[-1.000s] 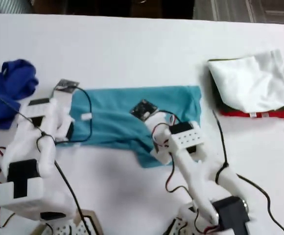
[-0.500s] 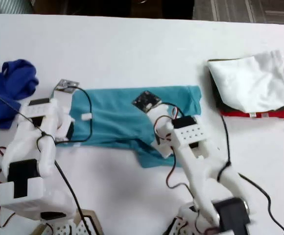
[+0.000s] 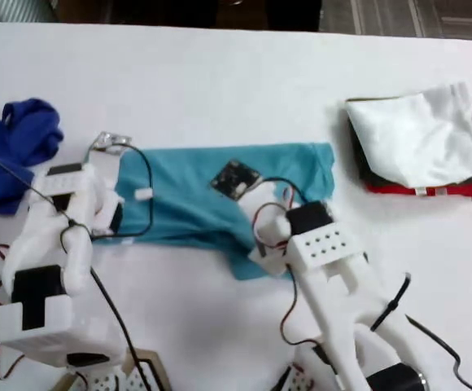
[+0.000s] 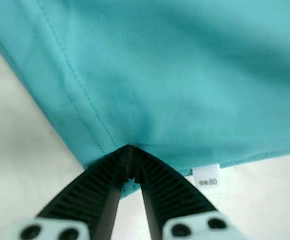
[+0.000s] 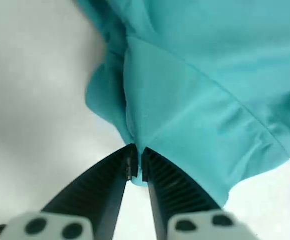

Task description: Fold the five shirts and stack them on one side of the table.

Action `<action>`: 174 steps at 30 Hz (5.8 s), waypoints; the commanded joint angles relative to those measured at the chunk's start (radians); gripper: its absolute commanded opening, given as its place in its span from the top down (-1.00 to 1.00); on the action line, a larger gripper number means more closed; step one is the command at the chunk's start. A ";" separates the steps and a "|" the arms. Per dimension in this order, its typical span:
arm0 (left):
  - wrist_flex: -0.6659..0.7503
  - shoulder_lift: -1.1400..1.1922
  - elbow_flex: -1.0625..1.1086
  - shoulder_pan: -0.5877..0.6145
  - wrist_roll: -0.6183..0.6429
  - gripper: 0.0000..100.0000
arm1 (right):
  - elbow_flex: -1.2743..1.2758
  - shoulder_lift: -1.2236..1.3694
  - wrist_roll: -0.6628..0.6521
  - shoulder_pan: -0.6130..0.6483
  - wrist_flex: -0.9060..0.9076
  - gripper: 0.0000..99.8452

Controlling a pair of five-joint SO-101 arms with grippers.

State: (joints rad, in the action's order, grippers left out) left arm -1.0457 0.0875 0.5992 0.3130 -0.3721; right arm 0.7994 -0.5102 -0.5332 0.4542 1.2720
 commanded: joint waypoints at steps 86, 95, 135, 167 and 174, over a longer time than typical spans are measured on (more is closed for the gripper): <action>0.018 0.006 -0.007 -0.008 -0.005 0.95 | -0.514 0.697 0.072 -0.414 -0.073 0.96; 0.018 0.006 -0.008 -0.008 -0.005 0.95 | -0.598 0.788 0.072 -0.501 -0.090 0.96; -0.247 -0.094 -0.450 -0.049 0.087 0.95 | -0.701 0.769 0.011 -0.387 -0.286 0.96; -0.635 0.525 -1.402 0.044 0.258 0.95 | -0.852 0.567 -0.018 -0.357 0.056 0.96; -0.741 0.450 -1.360 0.058 0.226 0.95 | -0.746 0.355 -0.141 -0.186 0.308 0.96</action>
State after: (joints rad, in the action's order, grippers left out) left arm -1.7668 0.6229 -0.8278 0.3575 -0.1204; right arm 0.0153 -0.0315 -0.6498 0.2133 1.5113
